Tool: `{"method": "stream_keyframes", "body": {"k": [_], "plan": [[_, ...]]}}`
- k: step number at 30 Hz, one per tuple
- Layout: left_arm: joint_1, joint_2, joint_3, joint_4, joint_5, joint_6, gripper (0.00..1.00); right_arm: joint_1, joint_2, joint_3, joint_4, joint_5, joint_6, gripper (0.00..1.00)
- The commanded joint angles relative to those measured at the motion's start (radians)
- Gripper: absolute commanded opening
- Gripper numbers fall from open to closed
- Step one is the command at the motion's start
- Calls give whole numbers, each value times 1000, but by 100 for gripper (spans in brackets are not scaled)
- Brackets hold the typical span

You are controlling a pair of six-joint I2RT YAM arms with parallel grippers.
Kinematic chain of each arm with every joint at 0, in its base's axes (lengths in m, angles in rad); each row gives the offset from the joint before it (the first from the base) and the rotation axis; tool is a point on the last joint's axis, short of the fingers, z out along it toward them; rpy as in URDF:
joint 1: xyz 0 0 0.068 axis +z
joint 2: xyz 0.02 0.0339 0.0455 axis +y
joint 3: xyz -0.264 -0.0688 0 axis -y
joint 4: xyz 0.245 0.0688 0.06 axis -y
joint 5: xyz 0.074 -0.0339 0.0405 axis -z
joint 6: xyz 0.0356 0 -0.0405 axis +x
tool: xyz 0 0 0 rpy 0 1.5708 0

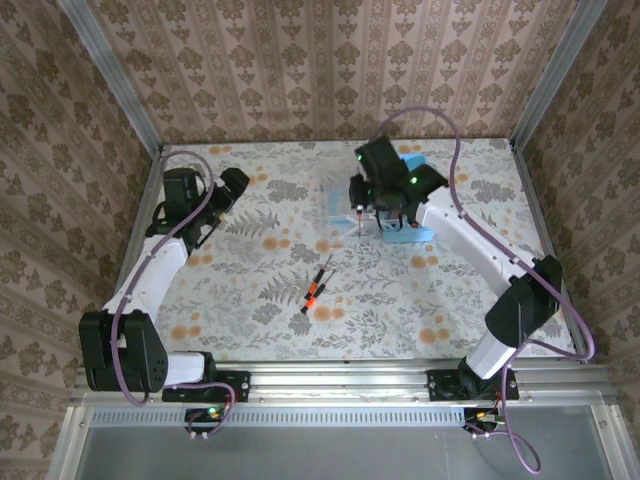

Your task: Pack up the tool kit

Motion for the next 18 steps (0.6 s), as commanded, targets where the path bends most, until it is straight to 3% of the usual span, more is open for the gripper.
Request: {"method": "stream_keyframes", "body": {"k": [1,5,8,18], "plan": [[-94,59,33,15,57,75,100,-76,99,109,-8,-17,-103,18],[-235,138,93,-31,96,155,100,-157,271,312,-70,-100,-140,18],[-286,175,132,-80,110,196,100,-169,380,416,-95,-140,-160,18],[-307,181,134,-85,96,207,100,-179,620,625,-146,-217,-162,19]]}}
